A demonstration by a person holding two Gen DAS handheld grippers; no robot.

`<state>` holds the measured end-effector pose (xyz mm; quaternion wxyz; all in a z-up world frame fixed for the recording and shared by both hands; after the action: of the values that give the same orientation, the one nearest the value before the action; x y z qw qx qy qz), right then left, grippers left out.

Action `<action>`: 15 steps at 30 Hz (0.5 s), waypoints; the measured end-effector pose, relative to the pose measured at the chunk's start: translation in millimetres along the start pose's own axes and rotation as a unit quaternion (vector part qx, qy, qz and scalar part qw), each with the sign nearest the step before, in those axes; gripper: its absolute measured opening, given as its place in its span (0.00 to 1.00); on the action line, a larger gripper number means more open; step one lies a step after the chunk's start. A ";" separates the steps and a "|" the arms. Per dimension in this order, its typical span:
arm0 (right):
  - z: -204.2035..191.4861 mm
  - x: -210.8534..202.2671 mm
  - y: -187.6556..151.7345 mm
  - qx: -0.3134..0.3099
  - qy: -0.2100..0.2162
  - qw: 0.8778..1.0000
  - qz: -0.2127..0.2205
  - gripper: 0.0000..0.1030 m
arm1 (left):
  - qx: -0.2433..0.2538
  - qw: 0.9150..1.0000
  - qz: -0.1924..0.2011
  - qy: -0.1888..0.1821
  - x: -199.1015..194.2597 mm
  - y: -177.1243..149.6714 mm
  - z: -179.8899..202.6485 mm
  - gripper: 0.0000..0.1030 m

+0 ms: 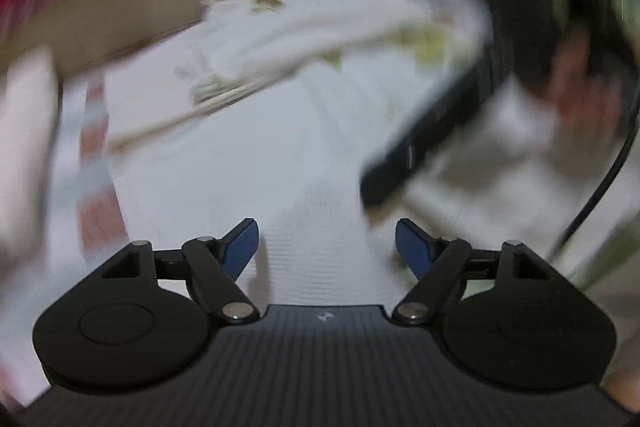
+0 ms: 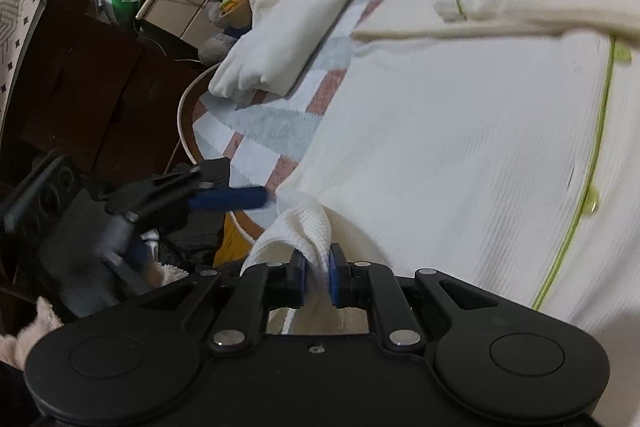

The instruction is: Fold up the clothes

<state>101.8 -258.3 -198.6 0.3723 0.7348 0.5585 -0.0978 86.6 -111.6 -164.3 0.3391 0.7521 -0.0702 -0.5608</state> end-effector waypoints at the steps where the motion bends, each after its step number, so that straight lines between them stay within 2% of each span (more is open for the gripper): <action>1: 1.3 -6.3 2.7 -0.005 -0.005 1.000 0.003 0.13 | 0.024 1.000 -0.012 0.004 12.2 2.3 4.1 0.50; 2: 2.6 -12.5 5.3 -0.011 -0.011 1.000 0.005 0.13 | 0.021 1.000 -0.021 -0.008 20.9 6.4 3.4 0.06; 4: 6.6 -22.0 9.4 -0.033 -0.057 0.998 0.010 0.14 | -0.011 0.999 -0.022 -0.036 31.7 19.1 -4.3 0.06; 6: 9.4 -32.6 12.6 -0.056 -0.115 0.992 0.017 0.25 | -0.047 0.998 0.000 -0.041 36.5 38.0 -17.3 0.06; 8: 4.4 -46.6 12.0 -0.076 -0.157 0.984 0.025 0.53 | -0.098 0.994 0.011 -0.056 45.3 55.6 -33.6 0.06; 10: -7.2 -63.1 8.5 -0.089 -0.199 0.975 0.040 0.64 | -0.128 0.990 0.018 -0.063 60.8 68.4 -44.9 0.06; 13: -24.6 -88.7 -7.7 -0.101 -0.250 0.962 0.053 0.64 | -0.140 0.989 0.020 -0.043 82.3 77.5 -51.9 0.06; 15: -32.7 -107.8 -27.9 -0.114 -0.268 0.956 0.047 0.64 | -0.171 0.984 0.021 -0.043 94.4 77.7 -59.9 0.06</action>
<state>29.5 -314.7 -127.4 0.5935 0.6597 0.4108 -0.2092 195.5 -190.7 -185.2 0.4707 0.6566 -0.0035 -0.5893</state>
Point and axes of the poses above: each gripper's, at about its wrist camera, not at the fingertips, and x roughly the way its jaws point, z to its right, y to its top, the point moved 5 cm from there along x, roughly the way its jaws point, and after that the axes turned 3 degrees about -x, right-handed, at the moved point
